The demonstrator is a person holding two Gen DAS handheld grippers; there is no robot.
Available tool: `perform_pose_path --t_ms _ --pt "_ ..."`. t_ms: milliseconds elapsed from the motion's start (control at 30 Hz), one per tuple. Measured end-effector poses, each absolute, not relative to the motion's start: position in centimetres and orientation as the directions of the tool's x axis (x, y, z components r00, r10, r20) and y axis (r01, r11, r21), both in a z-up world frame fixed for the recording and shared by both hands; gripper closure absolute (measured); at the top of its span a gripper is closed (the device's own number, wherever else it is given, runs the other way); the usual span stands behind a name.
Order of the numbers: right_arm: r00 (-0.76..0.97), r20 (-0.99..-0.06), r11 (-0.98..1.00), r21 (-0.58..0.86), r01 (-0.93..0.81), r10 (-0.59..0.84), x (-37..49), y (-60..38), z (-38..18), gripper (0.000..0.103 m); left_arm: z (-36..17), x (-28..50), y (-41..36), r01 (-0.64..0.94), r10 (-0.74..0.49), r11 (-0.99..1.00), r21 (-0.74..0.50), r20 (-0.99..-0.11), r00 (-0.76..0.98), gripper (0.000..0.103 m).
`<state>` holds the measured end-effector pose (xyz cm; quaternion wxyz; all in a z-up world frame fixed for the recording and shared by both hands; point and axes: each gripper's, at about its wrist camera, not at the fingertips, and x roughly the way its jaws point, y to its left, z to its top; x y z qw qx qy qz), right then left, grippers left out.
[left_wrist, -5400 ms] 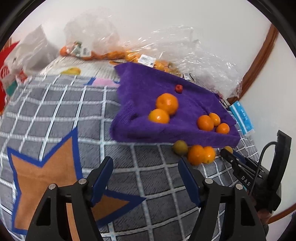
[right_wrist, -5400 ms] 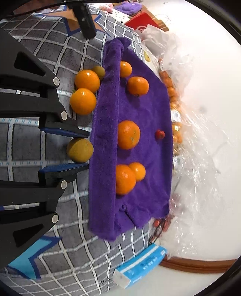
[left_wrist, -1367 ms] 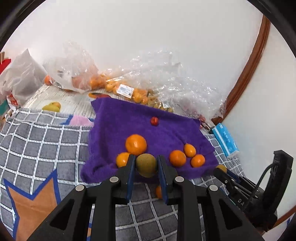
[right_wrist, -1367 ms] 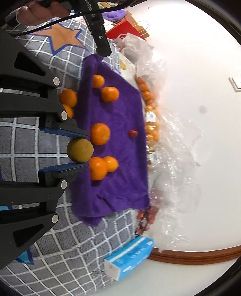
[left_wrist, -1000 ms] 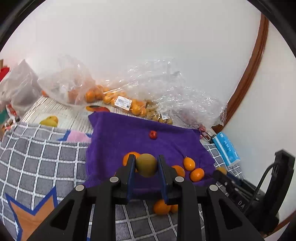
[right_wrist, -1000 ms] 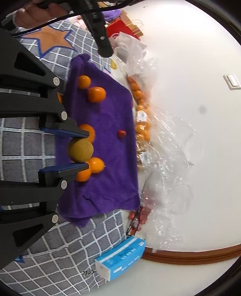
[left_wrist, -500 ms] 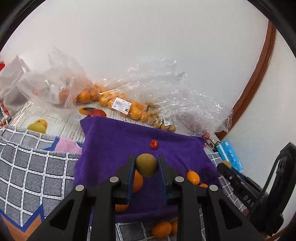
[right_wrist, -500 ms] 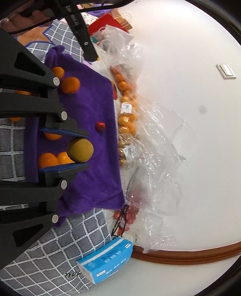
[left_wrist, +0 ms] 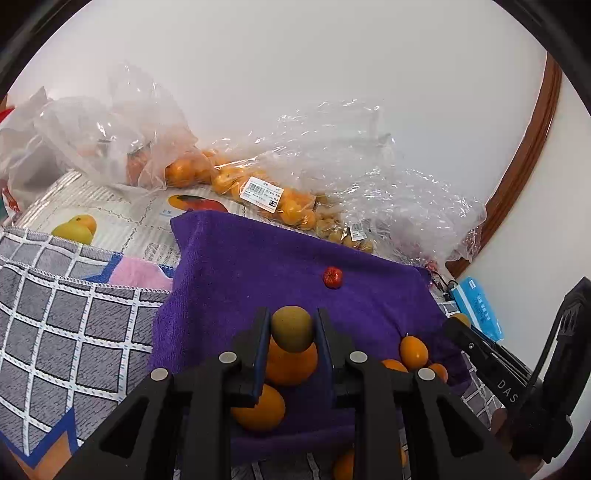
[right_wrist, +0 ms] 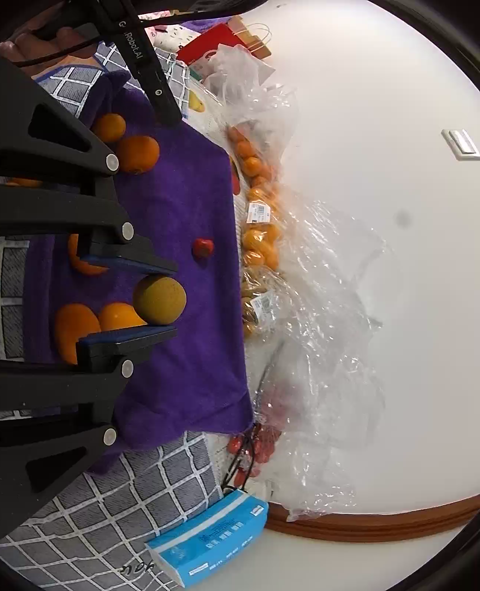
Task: Organize fruits
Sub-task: 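Lower both yellow-green fruits onto the towel and open both tools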
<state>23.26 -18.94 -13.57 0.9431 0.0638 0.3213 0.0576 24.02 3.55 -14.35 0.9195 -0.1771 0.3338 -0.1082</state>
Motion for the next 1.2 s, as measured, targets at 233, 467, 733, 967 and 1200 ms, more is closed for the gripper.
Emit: perform_pose_path --t_ms 233,467,733,967,1200 --pt "0.774 -0.618 0.987 0.150 -0.058 0.140 23.7 -19.5 -14.6 0.076 -15.4 24.6 3.4 0.078 -0.332 0.906 -0.415 -0.585 0.740 0.080" --pt "0.753 -0.638 0.982 0.175 -0.064 0.162 24.1 -19.6 -15.6 0.076 -15.6 24.7 3.3 0.074 -0.318 0.913 -0.402 -0.585 0.746 0.080" --pt "0.731 -0.663 0.984 0.162 -0.073 0.163 24.3 -18.9 -16.8 0.076 -15.7 24.7 3.1 0.079 -0.327 0.910 -0.407 -0.587 0.741 0.080" --pt "0.728 -0.667 0.986 0.147 -0.080 0.159 24.2 -18.5 -17.1 0.076 -15.8 24.8 3.3 0.099 -0.368 0.891 -0.444 -0.577 0.729 0.080" --pt "0.735 -0.657 0.985 0.149 -0.091 0.167 24.0 -18.4 -16.9 0.076 -15.9 24.8 2.9 0.129 -0.394 0.885 -0.447 -0.575 0.717 0.080"
